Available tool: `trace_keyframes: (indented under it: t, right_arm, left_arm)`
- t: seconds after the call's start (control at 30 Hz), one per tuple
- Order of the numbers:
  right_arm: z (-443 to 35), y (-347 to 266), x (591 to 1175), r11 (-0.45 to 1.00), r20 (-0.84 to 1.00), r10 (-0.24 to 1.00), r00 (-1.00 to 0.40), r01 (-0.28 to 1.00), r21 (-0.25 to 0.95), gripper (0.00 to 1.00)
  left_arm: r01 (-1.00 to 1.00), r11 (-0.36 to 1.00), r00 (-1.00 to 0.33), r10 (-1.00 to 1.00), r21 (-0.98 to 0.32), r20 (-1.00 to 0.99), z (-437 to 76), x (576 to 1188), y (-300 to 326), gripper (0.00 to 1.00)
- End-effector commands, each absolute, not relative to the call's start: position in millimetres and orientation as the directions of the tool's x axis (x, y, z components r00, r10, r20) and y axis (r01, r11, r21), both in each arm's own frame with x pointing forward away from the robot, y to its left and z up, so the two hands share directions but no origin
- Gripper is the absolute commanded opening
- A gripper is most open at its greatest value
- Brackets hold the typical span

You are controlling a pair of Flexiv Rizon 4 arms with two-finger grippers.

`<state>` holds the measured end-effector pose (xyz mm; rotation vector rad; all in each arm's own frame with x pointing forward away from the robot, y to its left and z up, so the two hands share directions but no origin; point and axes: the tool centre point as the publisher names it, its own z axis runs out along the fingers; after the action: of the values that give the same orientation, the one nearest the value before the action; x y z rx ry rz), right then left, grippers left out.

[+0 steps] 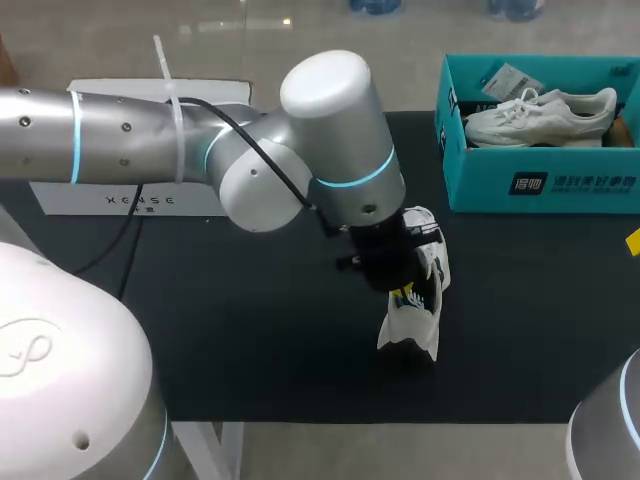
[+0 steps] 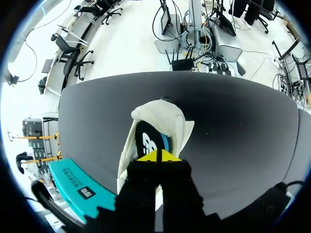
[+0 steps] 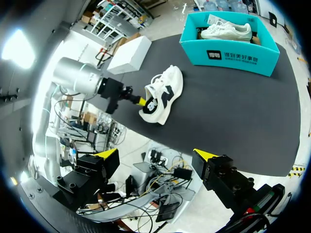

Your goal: Take the shoe out of the shoebox, open the shoe tongue, remove and reinsert the insole, then place the shoe into the shoebox

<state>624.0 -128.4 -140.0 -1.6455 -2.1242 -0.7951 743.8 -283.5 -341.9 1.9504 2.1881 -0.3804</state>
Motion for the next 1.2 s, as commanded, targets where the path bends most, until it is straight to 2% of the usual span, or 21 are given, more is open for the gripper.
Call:
trace_keyframes:
  t: [0.03, 0.53, 1.2]
  right_arm:
    - [-142, -129, 615, 0.126, 0.573, 0.773, -0.272, 0.952, 0.280, 1.00]
    - [-142, -129, 615, 0.126, 0.573, 0.773, -0.272, 0.952, 0.280, 1.00]
    - [-142, -129, 615, 0.126, 0.573, 0.773, -0.272, 0.952, 0.280, 1.00]
  left_arm:
    - [0.993, 0.103, -0.117, 0.949, -0.060, -0.293, -340, 744, -285, 0.00]
    - [0.997, 0.081, -0.082, 0.961, -0.014, -0.265, -326, 738, -273, 0.00]
    - [0.995, 0.099, -0.102, 0.972, -0.023, -0.210, -357, 739, -288, 0.00]
